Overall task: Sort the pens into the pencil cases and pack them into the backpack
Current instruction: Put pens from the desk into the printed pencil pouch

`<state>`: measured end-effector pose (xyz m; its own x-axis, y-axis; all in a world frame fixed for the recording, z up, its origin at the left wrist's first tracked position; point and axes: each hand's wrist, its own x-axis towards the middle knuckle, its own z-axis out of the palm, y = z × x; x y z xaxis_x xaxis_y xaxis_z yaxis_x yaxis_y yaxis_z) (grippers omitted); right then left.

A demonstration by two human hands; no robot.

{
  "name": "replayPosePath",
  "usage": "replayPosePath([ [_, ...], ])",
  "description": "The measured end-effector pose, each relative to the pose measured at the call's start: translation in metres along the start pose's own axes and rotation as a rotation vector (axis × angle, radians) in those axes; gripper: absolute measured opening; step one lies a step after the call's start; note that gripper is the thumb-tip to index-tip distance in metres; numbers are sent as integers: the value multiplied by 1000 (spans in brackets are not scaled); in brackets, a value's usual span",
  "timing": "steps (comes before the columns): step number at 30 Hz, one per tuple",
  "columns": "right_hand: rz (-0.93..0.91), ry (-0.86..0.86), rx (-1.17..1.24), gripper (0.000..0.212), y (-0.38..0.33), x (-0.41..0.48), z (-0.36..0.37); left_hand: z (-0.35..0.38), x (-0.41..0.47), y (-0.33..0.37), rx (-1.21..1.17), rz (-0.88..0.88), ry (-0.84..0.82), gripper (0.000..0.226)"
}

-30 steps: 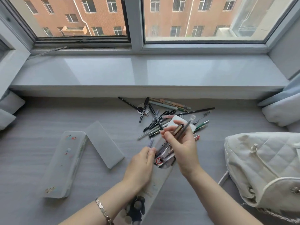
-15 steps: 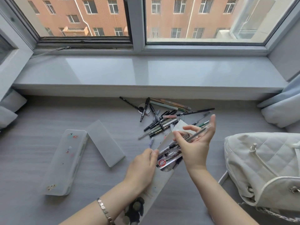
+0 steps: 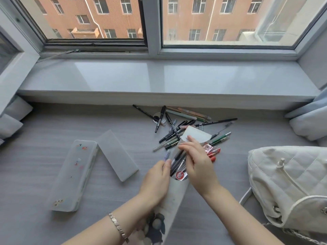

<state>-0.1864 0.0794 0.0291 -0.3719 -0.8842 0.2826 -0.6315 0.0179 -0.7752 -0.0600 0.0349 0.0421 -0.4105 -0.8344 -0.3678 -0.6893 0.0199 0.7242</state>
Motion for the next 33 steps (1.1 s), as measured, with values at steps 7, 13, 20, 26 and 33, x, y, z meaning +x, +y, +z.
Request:
replayPosePath([
  [7, -239, -409, -269, 31, 14, 38, -3, -13, 16, -17, -15, -58, 71, 41],
  [13, 155, 11, -47, 23, 18, 93, 15, -39, 49, -19, -65, -163, 256, 41],
  [20, 461, -426, -625, 29, 36, 130, 66, -64, 80, -23, -111, -223, 362, 42],
  [26, 558, -374, -435, 26, 23, 160, 80, -74, 96, -33, -126, -235, 350, 43],
  [33, 735, -430, -295, 28, 25, 191, 104, -80, 104, -42, -95, -259, 342, 43],
])
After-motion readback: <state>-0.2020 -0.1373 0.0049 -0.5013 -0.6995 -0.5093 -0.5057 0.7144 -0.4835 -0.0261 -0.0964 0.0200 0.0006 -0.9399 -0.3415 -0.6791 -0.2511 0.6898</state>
